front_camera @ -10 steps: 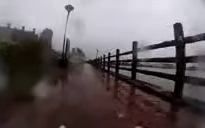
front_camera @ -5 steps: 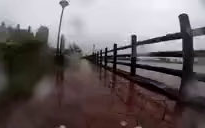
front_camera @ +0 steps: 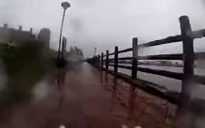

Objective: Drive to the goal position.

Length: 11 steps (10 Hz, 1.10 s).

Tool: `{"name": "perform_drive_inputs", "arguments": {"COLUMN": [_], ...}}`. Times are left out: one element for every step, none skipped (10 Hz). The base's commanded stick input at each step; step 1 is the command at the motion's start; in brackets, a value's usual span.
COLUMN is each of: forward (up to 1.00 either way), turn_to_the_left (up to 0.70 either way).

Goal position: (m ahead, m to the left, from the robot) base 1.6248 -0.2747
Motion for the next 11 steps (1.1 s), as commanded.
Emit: {"name": "perform_drive_inputs", "arguments": {"forward": [1.00,1.00,1.00,1.00,1.00,1.00,1.00,1.00,1.00,1.00,1.00], "turn_to_the_left": [0.00,0.00,0.00,0.00,0.00,0.00,0.00,0.00,0.00,0.00,0.00]}}
